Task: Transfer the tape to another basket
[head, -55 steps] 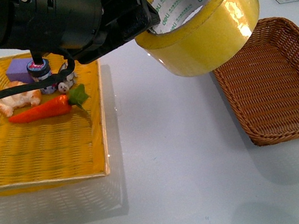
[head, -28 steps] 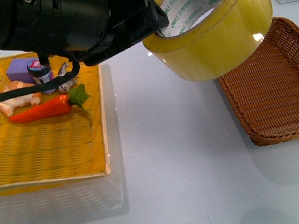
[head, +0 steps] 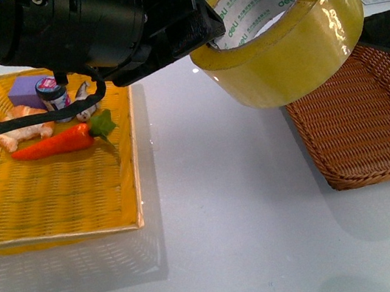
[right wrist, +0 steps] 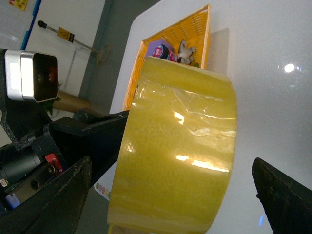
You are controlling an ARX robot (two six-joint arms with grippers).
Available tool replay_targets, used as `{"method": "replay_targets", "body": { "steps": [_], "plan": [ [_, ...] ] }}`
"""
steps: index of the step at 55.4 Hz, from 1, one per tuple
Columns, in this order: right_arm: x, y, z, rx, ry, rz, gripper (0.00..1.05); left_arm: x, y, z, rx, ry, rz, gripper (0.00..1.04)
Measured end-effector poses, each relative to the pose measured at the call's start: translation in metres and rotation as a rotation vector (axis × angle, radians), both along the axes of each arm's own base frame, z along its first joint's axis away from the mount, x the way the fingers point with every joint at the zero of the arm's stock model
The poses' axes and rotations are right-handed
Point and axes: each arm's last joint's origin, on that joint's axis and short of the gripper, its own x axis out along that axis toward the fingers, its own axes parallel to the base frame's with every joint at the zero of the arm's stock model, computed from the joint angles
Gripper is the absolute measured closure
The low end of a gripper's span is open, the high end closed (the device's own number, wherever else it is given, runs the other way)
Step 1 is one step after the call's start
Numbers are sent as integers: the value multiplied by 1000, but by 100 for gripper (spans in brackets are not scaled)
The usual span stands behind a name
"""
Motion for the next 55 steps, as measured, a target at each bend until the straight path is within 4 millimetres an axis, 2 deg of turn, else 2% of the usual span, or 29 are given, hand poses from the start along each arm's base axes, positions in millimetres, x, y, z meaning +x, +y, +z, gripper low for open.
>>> {"method": "replay_targets", "body": {
  "steps": [6, 14, 19, 22, 32, 39, 55],
  "plan": [
    [3, 3, 0, -1, 10, 8, 10, -1, -1, 0, 0, -1, -6, 90],
    [5, 6, 2, 1, 9, 17, 30, -1, -3, 0, -4, -3, -15, 90],
    [6, 7, 4, 9, 17, 7, 49, -2, -3, 1, -9, -6, -21, 90],
    [7, 7, 4, 21, 32, -2, 55, -1, -3, 1, -9, -12, -22, 90],
    [7, 8, 4, 32, 42, -6, 56, -1, -3, 2, -13, -17, -23, 89],
    [7, 8, 3, 31, 41, 10, 57, -2, -3, 5, -29, -24, -27, 65],
    [8, 7, 3, 31, 42, 4, 58, -12, 5, 27, -65, -93, -19, 22]
  ]
}}
